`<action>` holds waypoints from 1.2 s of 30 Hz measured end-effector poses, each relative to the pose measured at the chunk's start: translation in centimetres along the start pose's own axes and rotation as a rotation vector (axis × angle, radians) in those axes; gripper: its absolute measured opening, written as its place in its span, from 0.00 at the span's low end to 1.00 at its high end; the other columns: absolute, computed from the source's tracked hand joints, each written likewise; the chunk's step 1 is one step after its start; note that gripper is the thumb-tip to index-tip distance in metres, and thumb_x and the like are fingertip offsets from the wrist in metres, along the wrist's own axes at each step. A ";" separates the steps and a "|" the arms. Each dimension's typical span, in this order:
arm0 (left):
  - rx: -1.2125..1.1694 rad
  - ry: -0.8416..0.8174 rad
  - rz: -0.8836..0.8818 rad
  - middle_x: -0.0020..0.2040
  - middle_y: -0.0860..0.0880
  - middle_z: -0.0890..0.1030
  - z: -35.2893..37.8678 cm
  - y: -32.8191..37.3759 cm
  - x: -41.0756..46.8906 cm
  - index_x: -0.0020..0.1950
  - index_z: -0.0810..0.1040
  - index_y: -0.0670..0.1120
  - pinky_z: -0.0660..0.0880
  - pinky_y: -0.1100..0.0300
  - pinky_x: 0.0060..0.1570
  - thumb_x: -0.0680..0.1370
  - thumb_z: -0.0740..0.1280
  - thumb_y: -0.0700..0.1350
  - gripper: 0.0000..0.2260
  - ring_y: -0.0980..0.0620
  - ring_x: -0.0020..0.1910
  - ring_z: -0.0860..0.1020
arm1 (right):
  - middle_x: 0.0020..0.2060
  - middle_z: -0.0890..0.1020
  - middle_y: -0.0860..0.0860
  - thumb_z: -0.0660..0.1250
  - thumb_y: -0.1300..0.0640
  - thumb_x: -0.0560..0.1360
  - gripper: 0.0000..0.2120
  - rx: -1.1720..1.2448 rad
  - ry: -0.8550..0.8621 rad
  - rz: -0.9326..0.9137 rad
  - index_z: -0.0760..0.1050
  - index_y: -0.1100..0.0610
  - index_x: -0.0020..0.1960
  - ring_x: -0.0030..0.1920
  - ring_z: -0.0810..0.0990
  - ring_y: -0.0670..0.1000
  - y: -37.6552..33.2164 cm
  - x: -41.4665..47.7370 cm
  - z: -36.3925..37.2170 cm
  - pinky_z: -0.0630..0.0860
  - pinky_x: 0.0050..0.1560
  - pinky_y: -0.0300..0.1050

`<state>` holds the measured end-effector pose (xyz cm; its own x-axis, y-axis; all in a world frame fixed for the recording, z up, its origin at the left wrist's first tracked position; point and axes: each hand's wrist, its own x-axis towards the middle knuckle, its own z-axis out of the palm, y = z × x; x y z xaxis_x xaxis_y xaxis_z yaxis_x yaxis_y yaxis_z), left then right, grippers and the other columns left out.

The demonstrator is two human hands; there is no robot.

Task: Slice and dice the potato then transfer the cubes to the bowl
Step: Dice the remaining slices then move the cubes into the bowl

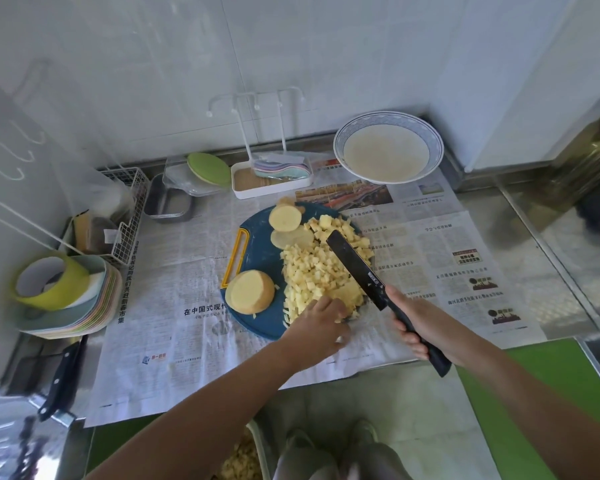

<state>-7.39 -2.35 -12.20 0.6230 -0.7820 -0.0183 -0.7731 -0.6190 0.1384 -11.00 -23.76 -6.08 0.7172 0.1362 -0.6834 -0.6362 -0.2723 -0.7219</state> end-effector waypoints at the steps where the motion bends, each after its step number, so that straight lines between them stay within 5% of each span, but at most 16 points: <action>1: 0.027 0.001 0.008 0.50 0.52 0.77 -0.1 -0.2 0.0 0.37 0.81 0.57 0.78 0.60 0.46 0.62 0.79 0.54 0.09 0.53 0.50 0.66 | 0.23 0.65 0.51 0.55 0.31 0.75 0.29 0.003 0.002 -0.003 0.65 0.56 0.31 0.21 0.62 0.49 0.0 -0.1 0.0 0.63 0.23 0.40; 5: 0.065 0.079 0.033 0.50 0.52 0.77 -0.6 -0.9 0.0 0.40 0.82 0.56 0.76 0.61 0.48 0.63 0.78 0.55 0.09 0.53 0.51 0.67 | 0.23 0.66 0.51 0.56 0.31 0.74 0.29 0.021 0.015 0.004 0.65 0.56 0.32 0.21 0.62 0.49 -0.1 -0.3 -0.1 0.64 0.23 0.40; 9: -0.100 0.267 -0.105 0.49 0.51 0.78 -1.2 -1.3 -0.1 0.40 0.83 0.52 0.78 0.55 0.48 0.64 0.79 0.46 0.09 0.52 0.52 0.69 | 0.22 0.67 0.51 0.56 0.32 0.75 0.29 0.016 0.047 -0.030 0.66 0.56 0.31 0.21 0.64 0.49 -0.8 -0.4 -0.1 0.65 0.24 0.40; 14: -0.205 0.471 -0.376 0.57 0.45 0.75 -3.7 -2.9 0.1 0.59 0.76 0.47 0.76 0.46 0.53 0.70 0.72 0.38 0.19 0.45 0.54 0.75 | 0.22 0.65 0.46 0.56 0.37 0.79 0.26 -0.618 0.261 -0.207 0.64 0.55 0.31 0.19 0.62 0.44 -2.0 -0.3 0.0 0.61 0.24 0.37; 17: -0.124 0.260 -0.270 0.77 0.47 0.58 -5.9 -2.1 0.4 0.76 0.58 0.53 0.56 0.44 0.74 0.74 0.64 0.38 0.32 0.44 0.75 0.57 | 0.28 0.68 0.45 0.54 0.38 0.80 0.20 -1.101 0.367 -0.244 0.68 0.53 0.41 0.26 0.67 0.45 -2.8 -0.3 0.6 0.57 0.25 0.37; 19: -0.018 0.079 -0.197 0.76 0.52 0.34 -6.4 -1.0 0.7 0.78 0.43 0.57 0.31 0.48 0.72 0.77 0.60 0.41 0.36 0.48 0.75 0.31 | 0.33 0.71 0.46 0.52 0.38 0.80 0.21 -1.308 0.392 -0.293 0.72 0.54 0.51 0.32 0.72 0.49 -3.3 -0.4 1.0 0.58 0.26 0.39; 21: 0.051 -0.018 -0.173 0.70 0.52 0.22 -6.1 -0.1 1.1 0.76 0.35 0.60 0.22 0.49 0.64 0.77 0.59 0.41 0.39 0.48 0.68 0.20 | 0.40 0.78 0.50 0.51 0.38 0.81 0.23 -1.452 0.393 -0.344 0.73 0.56 0.56 0.39 0.79 0.52 -4.0 -0.6 1.4 0.59 0.27 0.41; 25: 0.064 -0.054 -0.154 0.70 0.54 0.20 -4.6 0.1 1.6 0.74 0.33 0.63 0.21 0.45 0.63 0.75 0.60 0.41 0.42 0.46 0.67 0.19 | 0.44 0.81 0.52 0.53 0.40 0.81 0.22 -1.536 0.417 -0.398 0.73 0.57 0.59 0.42 0.82 0.52 -4.6 -0.7 2.0 0.58 0.27 0.41; 29: 0.121 -0.121 -0.201 0.68 0.50 0.19 -4.5 -0.4 2.2 0.75 0.33 0.62 0.24 0.43 0.65 0.76 0.60 0.41 0.41 0.43 0.66 0.19 | 0.27 0.78 0.53 0.72 0.40 0.71 0.20 -1.580 0.484 -0.460 0.77 0.58 0.40 0.24 0.77 0.50 -5.1 -0.8 2.3 0.59 0.22 0.38; 36: 0.071 -0.123 -0.301 0.70 0.50 0.23 -4.4 -2.2 2.6 0.76 0.35 0.60 0.30 0.44 0.70 0.76 0.58 0.37 0.40 0.43 0.68 0.22 | 0.42 0.80 0.50 0.53 0.41 0.81 0.19 -1.564 0.474 -0.423 0.72 0.56 0.55 0.38 0.80 0.51 -4.5 -1.6 1.0 0.60 0.27 0.41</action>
<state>-3.56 -2.73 -8.24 0.8086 -0.5638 -0.1682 -0.5660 -0.8235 0.0393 -9.58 -21.79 -1.84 0.9525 0.2427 -0.1838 0.2723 -0.9492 0.1579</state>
